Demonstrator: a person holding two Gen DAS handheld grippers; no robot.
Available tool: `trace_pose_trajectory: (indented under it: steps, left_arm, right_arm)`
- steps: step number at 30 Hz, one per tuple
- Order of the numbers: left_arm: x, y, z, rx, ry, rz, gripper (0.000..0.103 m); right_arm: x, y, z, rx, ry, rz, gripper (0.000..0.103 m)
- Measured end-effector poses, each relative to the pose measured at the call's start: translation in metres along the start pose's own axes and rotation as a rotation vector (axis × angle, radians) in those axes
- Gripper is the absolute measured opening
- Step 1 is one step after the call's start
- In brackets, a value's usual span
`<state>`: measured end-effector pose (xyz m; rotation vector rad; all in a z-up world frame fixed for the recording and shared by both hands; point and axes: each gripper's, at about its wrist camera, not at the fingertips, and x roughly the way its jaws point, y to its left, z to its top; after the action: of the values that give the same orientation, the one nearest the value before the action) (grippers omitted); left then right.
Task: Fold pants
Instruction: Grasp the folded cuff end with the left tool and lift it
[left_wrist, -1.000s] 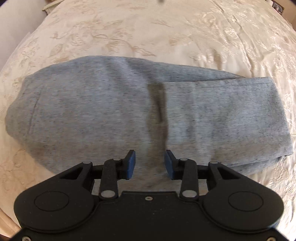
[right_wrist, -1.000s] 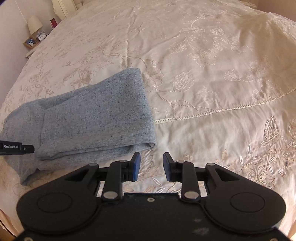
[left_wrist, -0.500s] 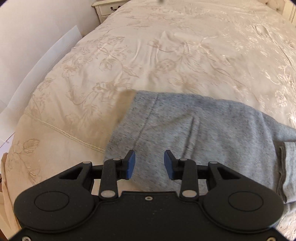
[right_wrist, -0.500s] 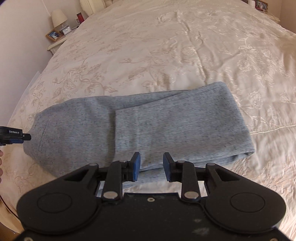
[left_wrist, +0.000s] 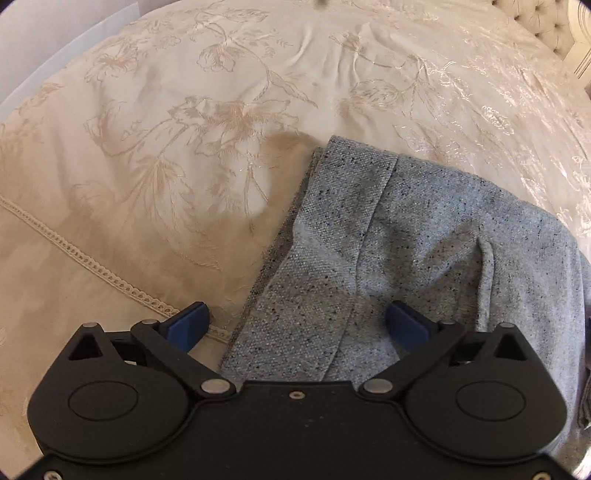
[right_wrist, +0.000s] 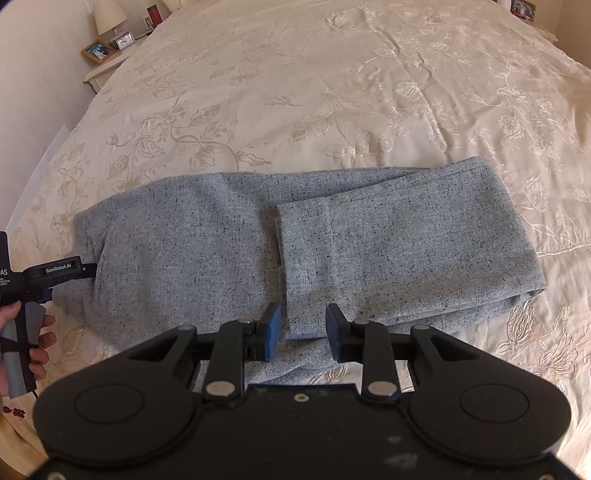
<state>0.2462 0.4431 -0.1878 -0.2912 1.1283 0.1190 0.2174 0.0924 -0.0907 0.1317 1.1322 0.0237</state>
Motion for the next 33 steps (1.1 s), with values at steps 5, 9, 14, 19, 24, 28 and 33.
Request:
trace_pose_trajectory:
  steps: [5,9,14,19,24,28,33]
  left_arm:
    - [0.005,-0.002,-0.001,0.050,-0.016,-0.026,0.103]
    - [0.007,0.001,0.005,0.025,-0.001,-0.074,0.096]
    - [-0.021,-0.006,0.006,-0.041,-0.055,-0.132,0.032]
    - [-0.059,-0.022,0.007,-0.038,-0.124,-0.112,0.025]
    - [-0.091,-0.044,0.006,0.014,-0.180,-0.105,0.024]
    - [-0.102,-0.064,0.009,0.058,-0.205,-0.088,0.024]
    - [-0.114,-0.082,0.008,0.071,-0.228,-0.054,0.023]
  right_arm:
    - [0.009,0.013,0.004,-0.025,0.021,0.001,0.030]
    - [0.014,0.020,0.008,-0.039,0.028,0.008,0.030]
    - [0.017,0.017,0.009,-0.034,0.039,0.012,0.030]
    - [0.025,0.008,0.023,-0.037,0.016,0.017,0.030]
    - [0.062,0.010,0.059,-0.091,-0.025,0.031,0.030]
    - [0.107,0.017,0.087,-0.094,-0.013,0.078,0.030]
    - [0.172,0.015,0.106,-0.067,0.057,0.079,0.028]
